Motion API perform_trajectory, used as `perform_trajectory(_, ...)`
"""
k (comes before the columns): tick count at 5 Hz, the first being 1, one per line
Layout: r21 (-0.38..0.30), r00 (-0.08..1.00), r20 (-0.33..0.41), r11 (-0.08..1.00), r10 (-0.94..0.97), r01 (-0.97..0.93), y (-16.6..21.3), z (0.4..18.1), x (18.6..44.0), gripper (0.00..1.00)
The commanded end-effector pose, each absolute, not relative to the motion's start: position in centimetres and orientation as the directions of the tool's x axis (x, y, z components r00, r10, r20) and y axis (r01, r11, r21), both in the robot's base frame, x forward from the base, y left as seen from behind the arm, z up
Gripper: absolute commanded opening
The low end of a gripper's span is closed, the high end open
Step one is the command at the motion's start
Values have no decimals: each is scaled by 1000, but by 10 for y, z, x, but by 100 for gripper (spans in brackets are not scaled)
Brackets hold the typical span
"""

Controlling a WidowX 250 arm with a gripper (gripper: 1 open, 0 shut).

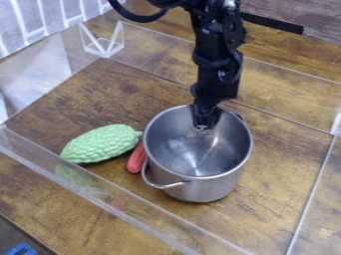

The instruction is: Move the pink spoon to the left

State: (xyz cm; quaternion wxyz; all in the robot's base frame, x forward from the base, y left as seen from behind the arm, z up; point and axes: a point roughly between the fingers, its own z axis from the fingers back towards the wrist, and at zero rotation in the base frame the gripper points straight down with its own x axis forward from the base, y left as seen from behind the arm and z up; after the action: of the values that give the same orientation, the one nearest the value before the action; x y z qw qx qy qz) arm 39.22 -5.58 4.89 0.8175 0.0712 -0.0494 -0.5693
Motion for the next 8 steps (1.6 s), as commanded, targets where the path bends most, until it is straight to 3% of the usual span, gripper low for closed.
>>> perform_trajectory(1, 215, 336, 20, 333, -942, 918, -58, 59, 399, 0)
perform_trajectory(8, 171, 362, 19, 360, -932, 917, -58, 73, 396, 0)
